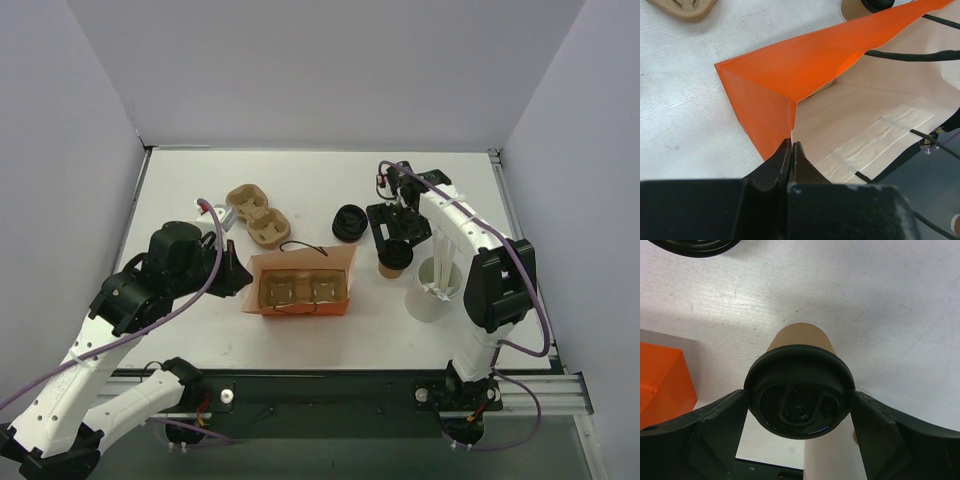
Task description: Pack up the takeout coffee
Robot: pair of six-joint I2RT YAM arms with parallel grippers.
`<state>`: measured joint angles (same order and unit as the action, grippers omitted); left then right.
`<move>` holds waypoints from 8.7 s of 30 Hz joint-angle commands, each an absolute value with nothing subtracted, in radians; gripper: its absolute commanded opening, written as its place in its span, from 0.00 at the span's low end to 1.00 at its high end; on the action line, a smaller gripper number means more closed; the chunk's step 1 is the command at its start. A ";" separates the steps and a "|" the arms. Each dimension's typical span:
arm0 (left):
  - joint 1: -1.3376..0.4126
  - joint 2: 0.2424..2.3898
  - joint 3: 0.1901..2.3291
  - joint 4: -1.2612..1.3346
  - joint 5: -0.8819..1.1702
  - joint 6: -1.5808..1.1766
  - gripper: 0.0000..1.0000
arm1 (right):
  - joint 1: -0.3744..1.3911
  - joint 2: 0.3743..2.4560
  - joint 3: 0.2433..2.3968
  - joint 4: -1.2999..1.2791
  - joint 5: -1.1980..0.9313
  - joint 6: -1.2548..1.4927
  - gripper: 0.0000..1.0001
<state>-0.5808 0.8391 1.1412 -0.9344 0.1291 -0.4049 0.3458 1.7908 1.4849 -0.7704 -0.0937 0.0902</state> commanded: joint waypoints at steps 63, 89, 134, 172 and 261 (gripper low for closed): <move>-0.578 0.943 1.302 -0.919 0.141 -0.497 0.00 | 0.607 1.359 2.023 -1.034 -0.052 0.103 0.49; -0.575 0.940 1.249 -0.841 0.140 -0.505 0.00 | 1.110 1.216 1.746 -0.692 -0.215 -0.126 0.48; -0.577 0.615 0.825 -0.575 0.365 -0.479 0.00 | 1.318 1.327 1.178 -0.450 0.416 -0.555 0.41; -0.577 0.538 0.761 -0.523 0.350 -0.634 0.00 | 1.295 1.397 1.100 -0.465 0.462 -0.701 0.39; -0.577 0.557 0.692 -0.388 0.454 -0.449 0.00 | 1.114 1.384 0.991 -0.264 0.342 -0.861 0.35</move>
<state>-0.5797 0.5575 0.6418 -0.4004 0.4294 -0.4564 1.1198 1.3964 1.0153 -0.3012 0.3206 -0.8391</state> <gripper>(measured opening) 0.022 0.691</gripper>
